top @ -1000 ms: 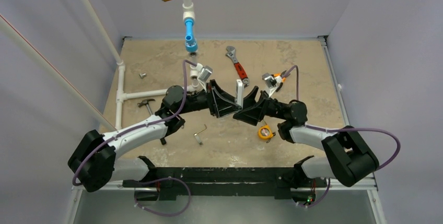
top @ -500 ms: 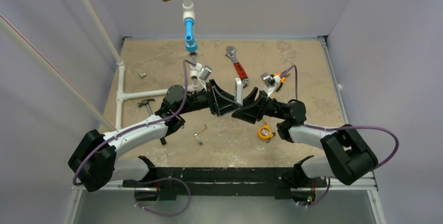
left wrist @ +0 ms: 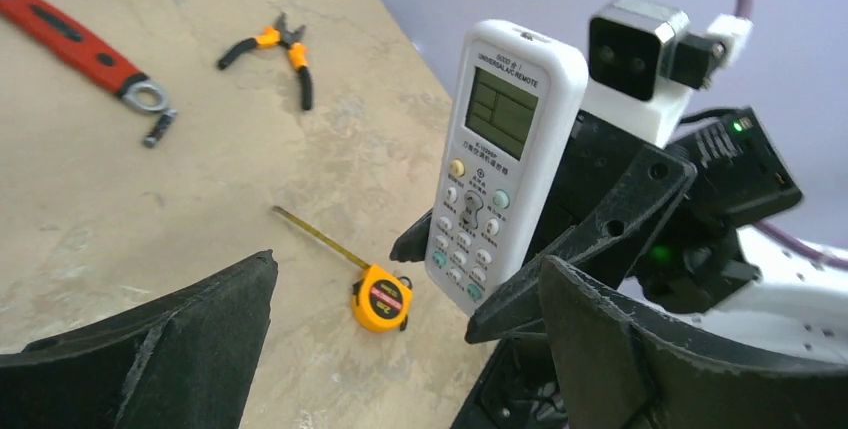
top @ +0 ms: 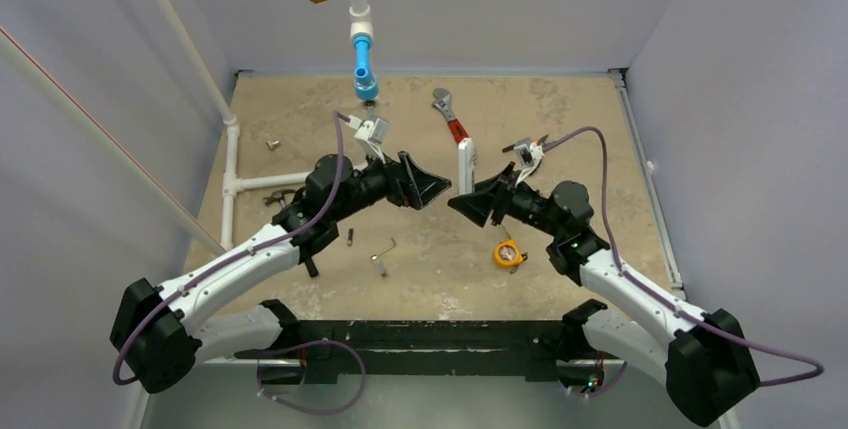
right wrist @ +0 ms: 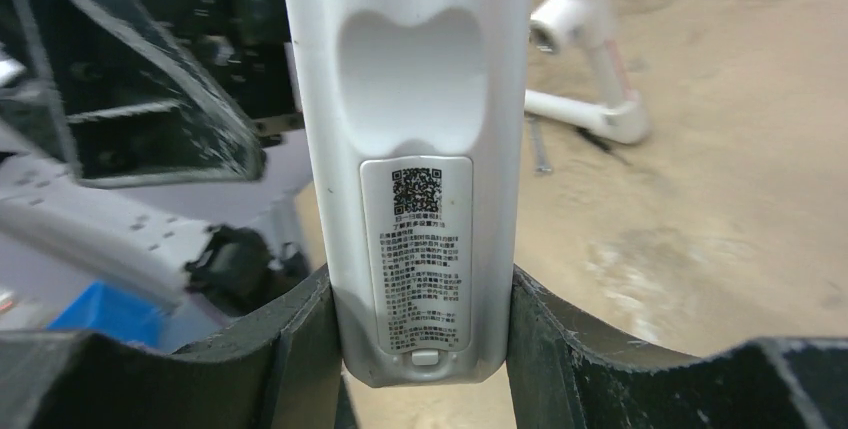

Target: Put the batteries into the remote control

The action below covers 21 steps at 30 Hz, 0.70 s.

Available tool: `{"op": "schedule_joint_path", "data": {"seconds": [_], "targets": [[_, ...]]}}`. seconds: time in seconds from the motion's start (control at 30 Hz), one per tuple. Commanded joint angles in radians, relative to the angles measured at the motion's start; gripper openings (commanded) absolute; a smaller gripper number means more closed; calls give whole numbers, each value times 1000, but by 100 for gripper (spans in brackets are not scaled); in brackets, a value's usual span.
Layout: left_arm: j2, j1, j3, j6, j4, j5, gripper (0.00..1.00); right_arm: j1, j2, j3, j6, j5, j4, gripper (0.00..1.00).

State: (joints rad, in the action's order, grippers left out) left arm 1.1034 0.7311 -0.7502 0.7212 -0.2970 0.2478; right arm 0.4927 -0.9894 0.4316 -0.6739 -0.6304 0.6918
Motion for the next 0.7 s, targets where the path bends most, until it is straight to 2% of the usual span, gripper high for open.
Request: {"op": "schedule_joint_path", "data": {"seconds": [0.0, 0.1, 0.17, 0.23, 0.37, 0.57, 0.67], "targets": [[-12, -8, -128, -42, 247, -213, 100, 2, 73, 66, 219, 288, -384, 0], [24, -8, -245, -9, 523, -421, 100, 8, 98, 71, 247, 377, -458, 0], [34, -10, -275, -4, 570, -488, 100, 11, 105, 77, 255, 429, -497, 0], [17, -10, -259, -14, 528, -492, 100, 12, 107, 84, 264, 453, -523, 0], [-17, -15, -166, -42, 317, -372, 100, 14, 112, 92, 291, 457, -554, 0], [60, -15, -230, -63, 314, -175, 96, 14, 122, 86, 318, 448, -563, 0], [69, -15, -216, -62, 217, -106, 96, 14, 78, 99, 317, 385, -550, 0]]}}
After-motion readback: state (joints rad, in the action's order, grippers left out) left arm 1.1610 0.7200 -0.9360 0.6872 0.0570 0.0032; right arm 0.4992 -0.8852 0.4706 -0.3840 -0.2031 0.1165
